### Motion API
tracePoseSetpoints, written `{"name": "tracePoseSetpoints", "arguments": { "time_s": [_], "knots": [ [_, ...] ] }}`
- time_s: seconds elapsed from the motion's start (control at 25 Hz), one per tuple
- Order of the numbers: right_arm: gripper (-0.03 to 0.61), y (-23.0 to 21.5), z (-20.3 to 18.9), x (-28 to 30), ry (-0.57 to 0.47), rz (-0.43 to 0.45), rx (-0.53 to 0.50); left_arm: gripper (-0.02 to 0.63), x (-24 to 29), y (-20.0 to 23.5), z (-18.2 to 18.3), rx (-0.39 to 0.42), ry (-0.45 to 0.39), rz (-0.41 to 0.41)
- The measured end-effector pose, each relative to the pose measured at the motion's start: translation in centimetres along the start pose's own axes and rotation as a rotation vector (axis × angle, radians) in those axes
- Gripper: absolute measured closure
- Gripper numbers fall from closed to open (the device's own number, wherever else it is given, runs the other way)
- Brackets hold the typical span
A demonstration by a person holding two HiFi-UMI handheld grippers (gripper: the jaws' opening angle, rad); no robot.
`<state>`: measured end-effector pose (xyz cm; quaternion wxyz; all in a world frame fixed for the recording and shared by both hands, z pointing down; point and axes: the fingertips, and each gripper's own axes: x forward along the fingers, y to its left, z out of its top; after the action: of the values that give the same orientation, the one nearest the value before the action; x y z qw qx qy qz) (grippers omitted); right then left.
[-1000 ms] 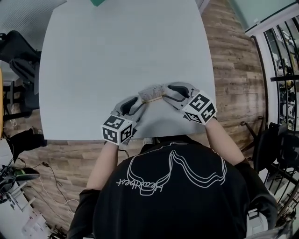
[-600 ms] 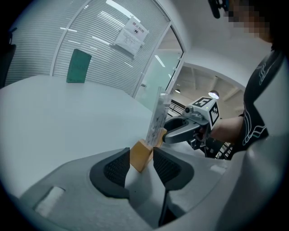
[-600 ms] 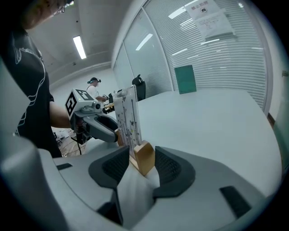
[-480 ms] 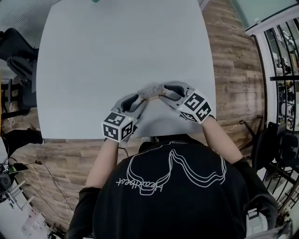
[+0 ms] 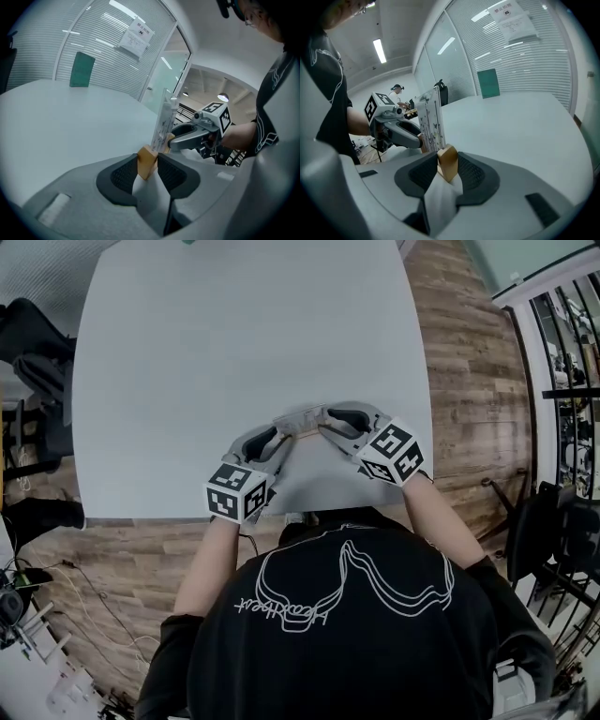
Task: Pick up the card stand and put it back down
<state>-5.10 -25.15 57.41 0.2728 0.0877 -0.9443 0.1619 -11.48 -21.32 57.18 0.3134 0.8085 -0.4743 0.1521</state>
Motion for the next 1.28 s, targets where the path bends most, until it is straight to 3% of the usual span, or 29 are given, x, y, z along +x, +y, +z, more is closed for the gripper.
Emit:
{"name": "tracePoseSetpoints", "arguments": {
  "time_s": [0.4,1.28],
  "knots": [
    [0.443,0.0,0.1,-0.4,-0.019,-0.035,0.015,0.479,0.1,-0.2,0.3,-0.010,-0.008,0.042],
    [0.443,3.3,2.8,-3.1,-0.068,-0.101,0.043,0.491,-3.6,-2.2,2.5,0.038,-0.029,0.037]
  ]
}}
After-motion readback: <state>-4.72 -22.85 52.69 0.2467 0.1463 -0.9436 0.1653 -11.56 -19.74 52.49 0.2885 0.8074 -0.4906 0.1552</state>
